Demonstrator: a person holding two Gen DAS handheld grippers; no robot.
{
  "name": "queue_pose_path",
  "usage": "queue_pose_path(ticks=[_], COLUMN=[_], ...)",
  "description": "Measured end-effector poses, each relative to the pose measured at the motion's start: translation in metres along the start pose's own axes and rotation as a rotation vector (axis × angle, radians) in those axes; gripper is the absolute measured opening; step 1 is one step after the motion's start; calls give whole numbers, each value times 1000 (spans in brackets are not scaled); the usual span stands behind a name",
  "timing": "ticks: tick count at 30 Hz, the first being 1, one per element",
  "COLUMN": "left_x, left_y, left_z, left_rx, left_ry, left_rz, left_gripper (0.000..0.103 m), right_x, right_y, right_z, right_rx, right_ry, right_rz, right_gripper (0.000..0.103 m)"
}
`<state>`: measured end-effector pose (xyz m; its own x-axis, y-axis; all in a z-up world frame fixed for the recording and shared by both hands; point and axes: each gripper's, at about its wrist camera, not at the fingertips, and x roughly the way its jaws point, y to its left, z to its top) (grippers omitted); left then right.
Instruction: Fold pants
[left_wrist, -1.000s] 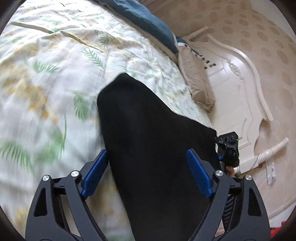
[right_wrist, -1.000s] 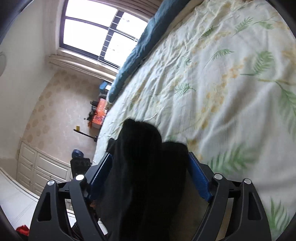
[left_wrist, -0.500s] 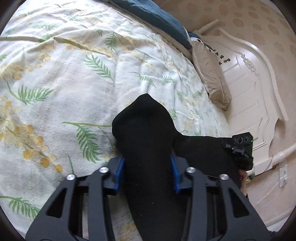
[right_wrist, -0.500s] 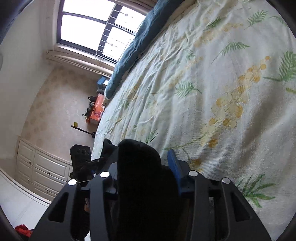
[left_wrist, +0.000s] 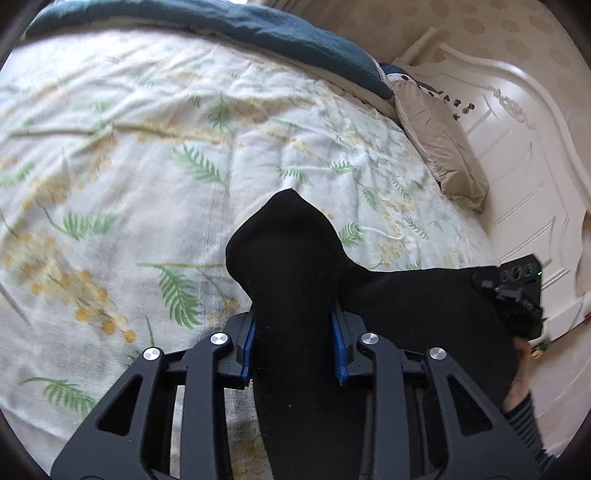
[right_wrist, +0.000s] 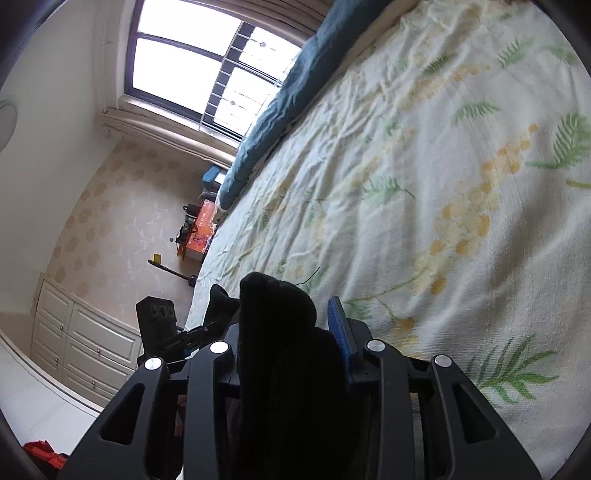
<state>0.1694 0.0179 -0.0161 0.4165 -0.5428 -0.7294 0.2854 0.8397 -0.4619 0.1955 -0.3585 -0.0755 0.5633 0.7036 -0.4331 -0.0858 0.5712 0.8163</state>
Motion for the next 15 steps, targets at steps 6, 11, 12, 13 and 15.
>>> queue_pose_path(ticks=[6, 11, 12, 13, 15], left_x=[-14, -17, -16, -15, -11], left_y=[-14, -10, -9, -6, 2], left_z=[14, 38, 45, 51, 67], left_rx=[63, 62, 67, 69, 61], left_ry=[-37, -62, -67, -71, -77], left_rz=[41, 71, 86, 96, 116], left_gripper=[27, 27, 27, 27, 27], right_x=[2, 15, 19, 26, 38], right_y=[11, 14, 16, 18, 22], right_z=[10, 29, 34, 42, 55], right_rx=[-24, -23, -22, -29, -28], right_ry=[-21, -41, -42, -44, -45], right_rz=[-3, 23, 31, 36, 46], right_gripper=[31, 30, 30, 30, 30])
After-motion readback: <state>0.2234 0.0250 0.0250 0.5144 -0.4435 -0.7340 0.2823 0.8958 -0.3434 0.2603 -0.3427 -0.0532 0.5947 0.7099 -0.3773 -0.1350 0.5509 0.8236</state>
